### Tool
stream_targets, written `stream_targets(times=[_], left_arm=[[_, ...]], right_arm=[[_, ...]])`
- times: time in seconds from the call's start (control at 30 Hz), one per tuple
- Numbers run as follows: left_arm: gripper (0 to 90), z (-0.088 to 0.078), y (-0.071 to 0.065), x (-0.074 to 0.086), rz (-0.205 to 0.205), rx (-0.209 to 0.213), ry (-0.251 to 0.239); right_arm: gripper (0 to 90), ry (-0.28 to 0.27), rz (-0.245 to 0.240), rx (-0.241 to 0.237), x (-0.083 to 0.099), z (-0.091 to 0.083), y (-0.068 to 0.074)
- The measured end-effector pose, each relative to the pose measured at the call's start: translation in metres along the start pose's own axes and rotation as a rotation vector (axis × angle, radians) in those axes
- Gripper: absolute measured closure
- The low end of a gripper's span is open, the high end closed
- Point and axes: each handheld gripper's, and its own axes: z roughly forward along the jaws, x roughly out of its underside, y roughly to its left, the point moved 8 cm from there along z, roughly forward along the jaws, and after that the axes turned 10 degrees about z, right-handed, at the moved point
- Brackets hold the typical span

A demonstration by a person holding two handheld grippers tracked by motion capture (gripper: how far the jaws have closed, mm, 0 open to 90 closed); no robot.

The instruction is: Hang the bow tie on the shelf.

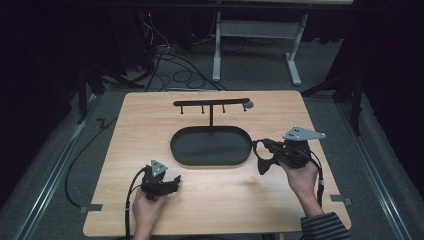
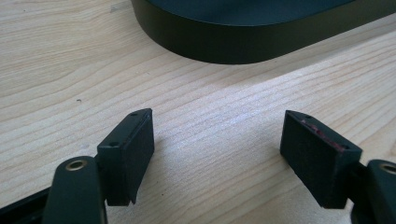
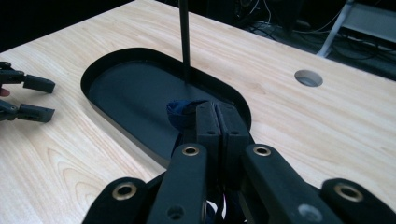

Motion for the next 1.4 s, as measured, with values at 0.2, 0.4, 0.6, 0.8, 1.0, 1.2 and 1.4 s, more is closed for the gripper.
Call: stream_targets(times=[0.2,0.4,0.6,0.8,1.0,1.2,1.4], left_arm=[[26.5,0.0,0.0,0.0,0.0,0.0,0.0],[26.5,0.001,0.0,-0.001,0.0,0.002,-0.001],[27.0,0.002,0.001,-0.002,0.003,0.009,-0.001],[26.9,0.002,0.001,-0.002,0.003,0.005,0.002],[26.7,0.002,0.001,-0.002,0.008,0.004,0.002],[26.6,0.002,0.0,-0.002,0.009,0.008,0.0],[26.1,0.001,-0.002,-0.001,0.012,0.011,-0.001]], right_arm=[[90.0,-0.008,-0.003,0.006,-0.009,0.004,0.003],[90.0,0.001,-0.023,0.009,-0.015,0.011,0.007],[90.0,-0.015,-0.022,-0.008,-0.024,0.016,0.01],[90.0,-0.021,-0.02,-0.016,-0.029,0.021,0.01],[90.0,-0.021,0.002,-0.014,-0.033,0.025,0.006],[90.0,-0.056,0.005,-0.033,-0.044,0.028,0.003],[90.0,-0.101,0.031,-0.063,-0.061,0.034,-0.001]])
